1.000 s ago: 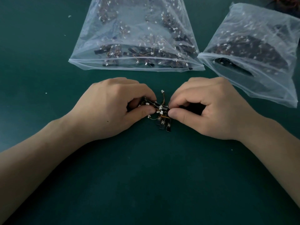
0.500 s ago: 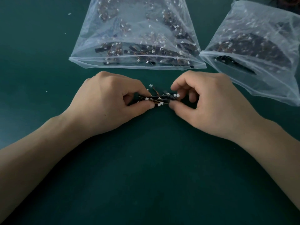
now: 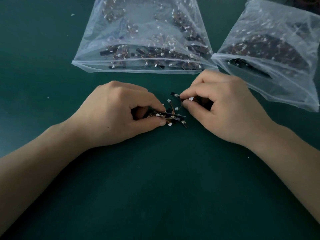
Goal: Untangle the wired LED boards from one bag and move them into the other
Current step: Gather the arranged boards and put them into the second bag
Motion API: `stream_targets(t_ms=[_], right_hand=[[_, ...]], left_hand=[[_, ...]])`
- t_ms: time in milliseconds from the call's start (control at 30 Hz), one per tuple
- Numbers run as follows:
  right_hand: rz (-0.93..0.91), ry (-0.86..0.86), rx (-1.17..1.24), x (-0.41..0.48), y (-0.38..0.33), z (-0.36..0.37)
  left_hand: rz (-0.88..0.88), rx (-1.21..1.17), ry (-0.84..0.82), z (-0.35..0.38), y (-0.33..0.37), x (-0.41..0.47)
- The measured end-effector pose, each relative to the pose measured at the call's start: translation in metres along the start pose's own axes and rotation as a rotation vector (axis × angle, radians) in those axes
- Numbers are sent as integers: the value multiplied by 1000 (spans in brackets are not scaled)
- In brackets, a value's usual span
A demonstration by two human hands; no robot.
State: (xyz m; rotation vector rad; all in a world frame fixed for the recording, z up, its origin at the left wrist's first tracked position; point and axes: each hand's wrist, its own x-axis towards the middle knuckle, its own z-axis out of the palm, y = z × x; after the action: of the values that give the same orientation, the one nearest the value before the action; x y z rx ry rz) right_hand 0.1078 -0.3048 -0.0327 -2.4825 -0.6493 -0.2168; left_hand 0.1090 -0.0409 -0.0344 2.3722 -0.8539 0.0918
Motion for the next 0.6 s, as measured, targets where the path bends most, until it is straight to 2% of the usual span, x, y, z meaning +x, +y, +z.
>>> stream_targets(t_ms=[300, 600], right_hand=[[-105, -300, 154, -2, 9, -13], [-98, -198, 232, 1, 13, -11]], left_hand=[[-18, -31, -15, -1, -2, 0], [5, -12, -69, -4, -2, -1]])
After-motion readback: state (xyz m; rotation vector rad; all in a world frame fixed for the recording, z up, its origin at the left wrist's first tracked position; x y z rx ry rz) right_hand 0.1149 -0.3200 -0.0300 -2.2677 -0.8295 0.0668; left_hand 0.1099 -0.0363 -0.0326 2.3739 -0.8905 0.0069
